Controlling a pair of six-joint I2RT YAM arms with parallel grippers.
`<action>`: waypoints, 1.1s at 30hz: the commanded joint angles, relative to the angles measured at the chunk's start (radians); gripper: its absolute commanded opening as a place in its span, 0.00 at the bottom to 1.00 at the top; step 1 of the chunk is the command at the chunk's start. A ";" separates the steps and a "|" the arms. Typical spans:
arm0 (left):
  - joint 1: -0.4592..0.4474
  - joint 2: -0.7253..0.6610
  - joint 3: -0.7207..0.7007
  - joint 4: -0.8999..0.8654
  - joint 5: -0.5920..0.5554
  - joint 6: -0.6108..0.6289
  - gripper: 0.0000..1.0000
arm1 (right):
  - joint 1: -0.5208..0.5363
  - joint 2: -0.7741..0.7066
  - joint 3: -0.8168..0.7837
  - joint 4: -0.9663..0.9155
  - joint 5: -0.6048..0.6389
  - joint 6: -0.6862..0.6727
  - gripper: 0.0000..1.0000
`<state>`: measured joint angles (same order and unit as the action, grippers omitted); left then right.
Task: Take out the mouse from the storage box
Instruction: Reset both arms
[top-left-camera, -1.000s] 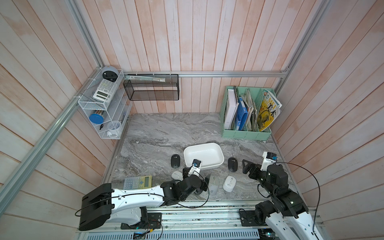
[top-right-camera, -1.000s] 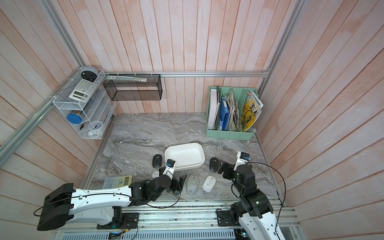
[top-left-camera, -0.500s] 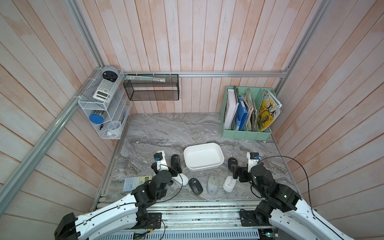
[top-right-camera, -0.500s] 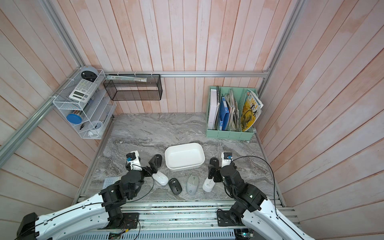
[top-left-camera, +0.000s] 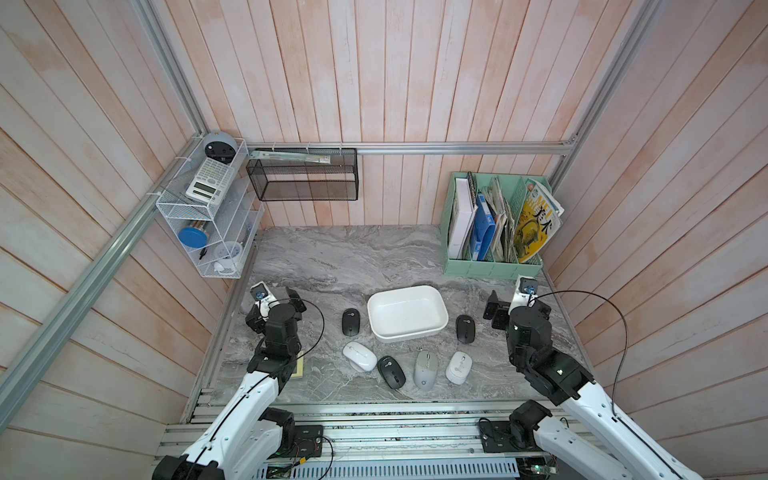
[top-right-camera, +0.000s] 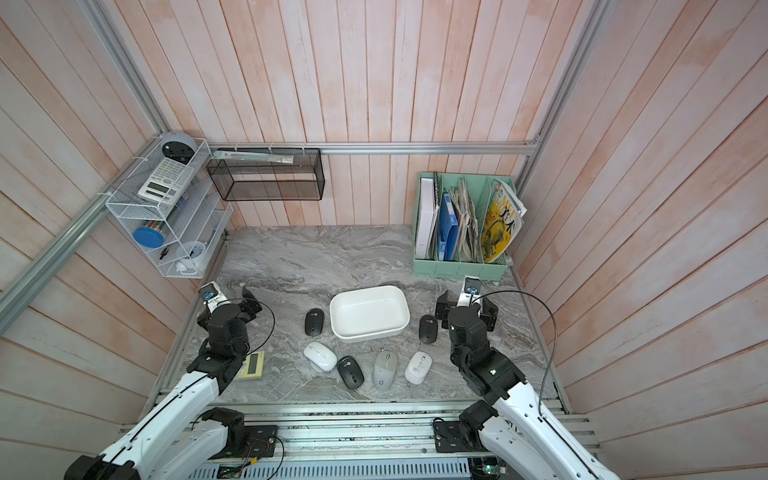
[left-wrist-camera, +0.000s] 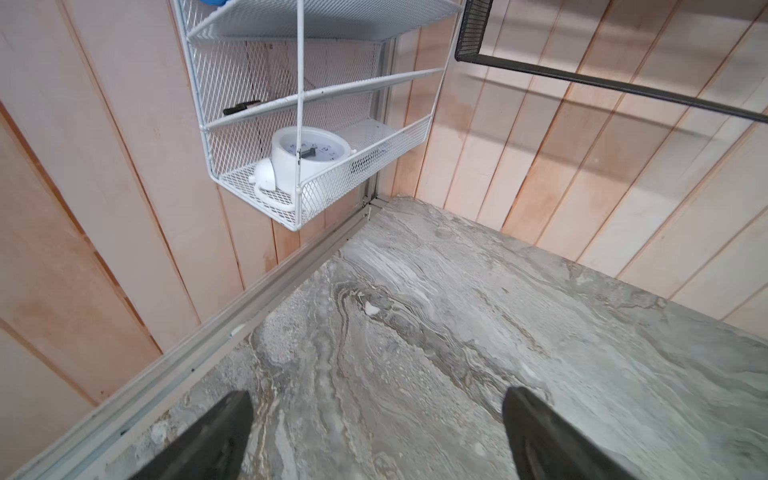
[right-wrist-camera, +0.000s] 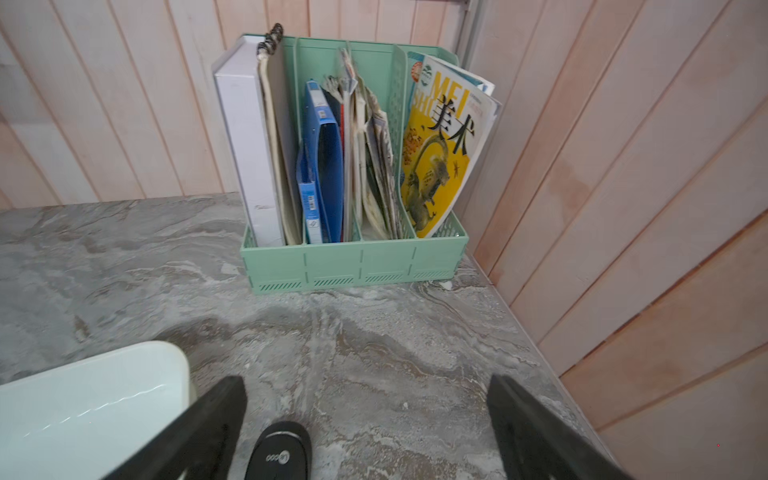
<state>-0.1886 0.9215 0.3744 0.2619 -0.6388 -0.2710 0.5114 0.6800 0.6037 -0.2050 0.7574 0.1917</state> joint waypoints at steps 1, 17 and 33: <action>0.006 0.067 -0.079 0.268 0.057 0.152 1.00 | -0.115 0.025 -0.062 0.103 -0.049 -0.016 0.98; 0.100 0.625 -0.148 0.949 0.222 0.230 1.00 | -0.188 0.292 -0.287 0.645 -0.099 -0.208 0.98; 0.158 0.642 -0.009 0.689 0.269 0.175 1.00 | -0.350 0.749 -0.305 1.128 -0.360 -0.215 0.97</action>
<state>-0.0345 1.5692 0.3668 0.9668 -0.3809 -0.0837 0.1829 1.3663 0.2768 0.8204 0.5167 -0.0292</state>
